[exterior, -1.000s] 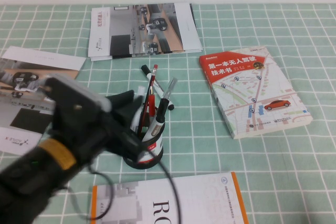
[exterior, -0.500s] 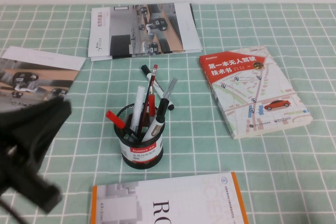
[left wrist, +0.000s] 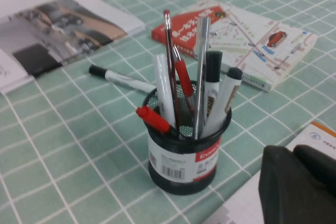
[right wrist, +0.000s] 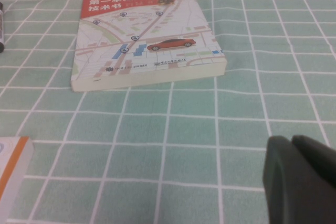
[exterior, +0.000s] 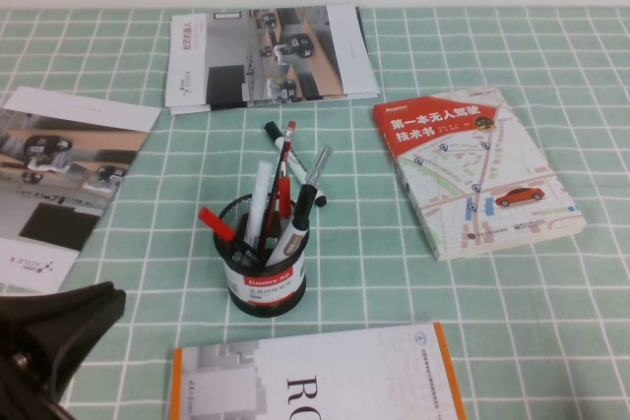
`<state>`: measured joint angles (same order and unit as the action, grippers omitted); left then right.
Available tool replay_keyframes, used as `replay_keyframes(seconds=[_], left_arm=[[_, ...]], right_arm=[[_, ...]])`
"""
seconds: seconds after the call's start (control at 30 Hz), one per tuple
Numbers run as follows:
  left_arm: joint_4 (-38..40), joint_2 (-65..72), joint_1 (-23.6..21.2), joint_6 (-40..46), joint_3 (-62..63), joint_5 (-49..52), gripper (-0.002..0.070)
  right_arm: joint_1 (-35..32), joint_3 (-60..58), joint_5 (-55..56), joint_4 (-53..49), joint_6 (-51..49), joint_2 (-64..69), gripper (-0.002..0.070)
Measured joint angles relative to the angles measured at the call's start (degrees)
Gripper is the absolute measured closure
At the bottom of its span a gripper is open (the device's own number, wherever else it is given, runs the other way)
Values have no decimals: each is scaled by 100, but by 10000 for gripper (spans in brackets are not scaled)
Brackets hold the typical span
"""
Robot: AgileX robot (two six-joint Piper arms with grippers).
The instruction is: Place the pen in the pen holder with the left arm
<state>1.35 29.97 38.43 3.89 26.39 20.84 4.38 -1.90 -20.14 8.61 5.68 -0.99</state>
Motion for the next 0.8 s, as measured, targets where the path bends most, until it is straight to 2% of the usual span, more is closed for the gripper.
replay_keyframes(seconds=[0.13, 0.2, 0.3, 0.43, 0.53, 0.63, 0.8], left_arm=[[-248, -47, -33, -218, -165, -288, 676], [-363, -180, -224, -239, -354, -589, 677], [-290, -605, -828, -254, -833, -1027, 678], [14, -1242, -1900, -277, -1555, -1470, 678], [144, -1710, -2467, -302, -2003, -1629, 678], [262, -2219, -2759, -325, -2393, -1665, 678], [338, -2943, -2837, -325, -2768, -1586, 678]], right_arm=[[0, 0, 0, 0, 0, 0, 696], [0, 0, 0, 0, 0, 0, 696], [0, 0, 0, 0, 0, 0, 696], [0, 0, 0, 0, 0, 0, 696], [0, 0, 0, 0, 0, 0, 696], [0, 0, 0, 0, 0, 0, 696], [0, 0, 0, 0, 0, 0, 696]])
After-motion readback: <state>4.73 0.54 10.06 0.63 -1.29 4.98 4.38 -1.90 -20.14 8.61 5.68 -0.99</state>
